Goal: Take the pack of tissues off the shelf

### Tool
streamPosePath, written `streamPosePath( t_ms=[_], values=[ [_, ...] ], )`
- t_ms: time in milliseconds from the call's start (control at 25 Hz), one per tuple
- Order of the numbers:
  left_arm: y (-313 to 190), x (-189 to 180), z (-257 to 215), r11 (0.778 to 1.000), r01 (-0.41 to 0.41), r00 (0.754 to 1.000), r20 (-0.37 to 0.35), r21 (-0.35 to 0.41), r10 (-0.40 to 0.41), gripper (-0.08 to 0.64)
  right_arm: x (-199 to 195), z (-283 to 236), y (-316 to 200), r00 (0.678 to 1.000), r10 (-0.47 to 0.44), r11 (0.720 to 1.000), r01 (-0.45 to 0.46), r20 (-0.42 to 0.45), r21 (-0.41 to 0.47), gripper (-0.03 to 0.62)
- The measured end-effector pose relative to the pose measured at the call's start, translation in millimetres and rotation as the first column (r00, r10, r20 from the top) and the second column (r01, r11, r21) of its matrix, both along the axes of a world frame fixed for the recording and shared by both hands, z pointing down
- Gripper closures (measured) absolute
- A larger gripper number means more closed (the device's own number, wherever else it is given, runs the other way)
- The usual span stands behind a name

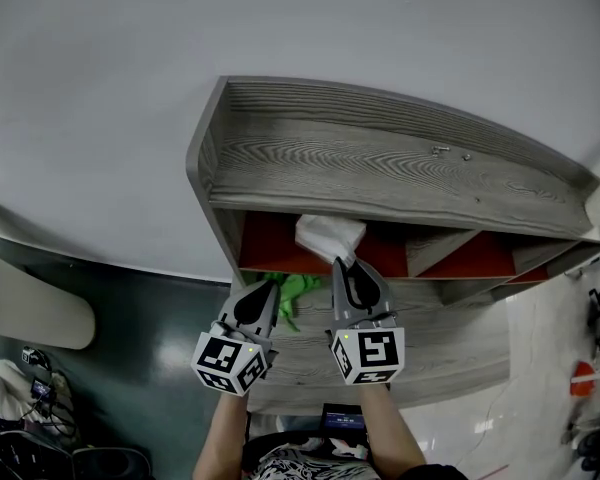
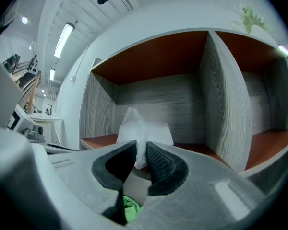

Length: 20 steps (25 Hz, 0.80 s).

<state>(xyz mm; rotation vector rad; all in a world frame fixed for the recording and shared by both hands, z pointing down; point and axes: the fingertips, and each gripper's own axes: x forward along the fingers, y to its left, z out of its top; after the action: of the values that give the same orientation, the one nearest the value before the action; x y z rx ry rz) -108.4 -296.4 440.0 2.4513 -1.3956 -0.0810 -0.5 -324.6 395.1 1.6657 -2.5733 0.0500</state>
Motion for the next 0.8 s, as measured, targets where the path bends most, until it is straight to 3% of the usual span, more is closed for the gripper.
streamPosePath(
  t_ms=[600,800],
  values=[
    [3,-8,-5,1.000,0.028,1.000,0.008,0.006,-0.028,0.553,7,-7,5,0.999,-0.011,1.000,0.010,0.046,0.026,0.548],
    [7,0,-9,1.000,0.014,0.998,0.060,0.021,-0.015,0.553,14,-10,12,0.998,-0.014,1.000,0.012,0.061,0.028,0.551]
  ],
)
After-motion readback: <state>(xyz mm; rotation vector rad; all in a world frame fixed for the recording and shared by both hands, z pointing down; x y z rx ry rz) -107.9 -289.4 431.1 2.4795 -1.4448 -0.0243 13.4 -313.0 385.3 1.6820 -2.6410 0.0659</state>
